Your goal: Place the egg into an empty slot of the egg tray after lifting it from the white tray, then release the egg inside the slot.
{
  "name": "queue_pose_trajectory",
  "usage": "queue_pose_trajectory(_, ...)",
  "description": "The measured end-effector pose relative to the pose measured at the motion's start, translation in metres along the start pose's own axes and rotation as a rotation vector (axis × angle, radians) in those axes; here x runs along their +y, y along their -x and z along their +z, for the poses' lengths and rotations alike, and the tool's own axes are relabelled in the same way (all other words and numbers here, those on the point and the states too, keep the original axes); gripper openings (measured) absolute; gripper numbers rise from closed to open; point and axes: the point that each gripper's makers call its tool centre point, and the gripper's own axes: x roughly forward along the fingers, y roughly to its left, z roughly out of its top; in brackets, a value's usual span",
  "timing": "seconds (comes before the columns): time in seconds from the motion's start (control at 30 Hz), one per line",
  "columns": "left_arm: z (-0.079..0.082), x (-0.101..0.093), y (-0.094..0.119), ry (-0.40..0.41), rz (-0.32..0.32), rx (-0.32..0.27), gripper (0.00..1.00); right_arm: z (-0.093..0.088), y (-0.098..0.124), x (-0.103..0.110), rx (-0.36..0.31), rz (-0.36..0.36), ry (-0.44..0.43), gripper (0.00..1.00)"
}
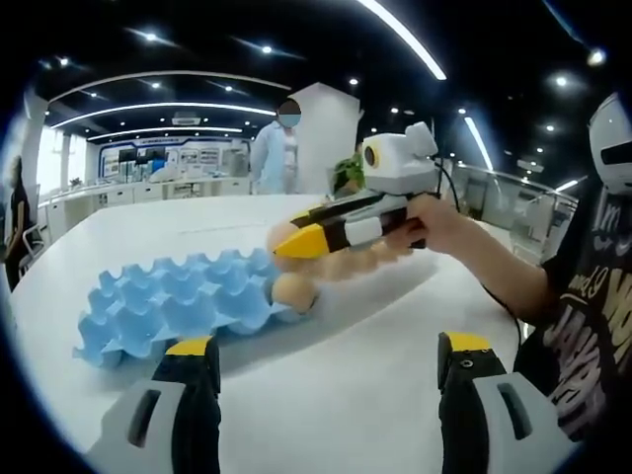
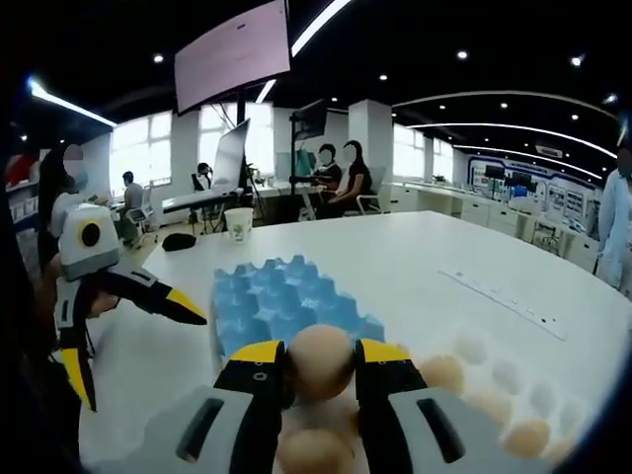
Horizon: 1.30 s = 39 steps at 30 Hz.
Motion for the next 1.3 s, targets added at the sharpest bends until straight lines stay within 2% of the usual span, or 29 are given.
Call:
queue_pose_trajectory(0.33, 0.001, -0.006, -0.002, 0.005, -0.015, -0.003, 0.92, -0.009, -0.014, 0.002, 0.032, -0.002, 0.020, 0.29)
queue_pose_trajectory(0.47, 0.001, -0.006, -0.002, 0.008, -0.017, -0.007, 0.92, -0.012, -0.014, 0.000, 0.027, 0.009, -0.040, 0.29)
queue_pose_trajectory(0.83, -0.003, -0.007, -0.003, 0.018, -0.023, 0.011, 0.91, -0.009, -0.018, -0.001, 0.028, 0.016, -0.045, 0.29)
queue_pose_trajectory(1.03, -0.001, -0.008, -0.001, 0.024, -0.028, 0.008, 0.90, -0.010, -0.022, -0.001, 0.067, 0.053, -0.070, 0.29)
queue_pose_trajectory(1.1, 0.000, -0.007, 0.000, 0.021, -0.025, 0.008, 0.90, -0.013, -0.025, 0.002, 0.100, 0.076, -0.055, 0.29)
queue_pose_trajectory(1.17, 0.001, -0.005, 0.001, 0.020, -0.021, 0.010, 0.90, -0.018, -0.028, 0.004, 0.147, 0.091, -0.001, 0.29)
queue_pose_trajectory(1.2, 0.001, -0.004, 0.001, 0.020, -0.018, 0.009, 0.90, -0.010, -0.031, 0.004, 0.110, 0.092, -0.016, 0.29)
queue_pose_trajectory(1.23, 0.002, -0.004, 0.002, 0.020, -0.017, 0.008, 0.90, -0.014, -0.027, 0.005, 0.129, 0.105, -0.061, 0.29)
queue_pose_trajectory(1.3, 0.003, -0.002, 0.003, 0.020, -0.012, 0.003, 0.90, -0.014, -0.025, 0.008, 0.124, 0.120, -0.042, 0.29)
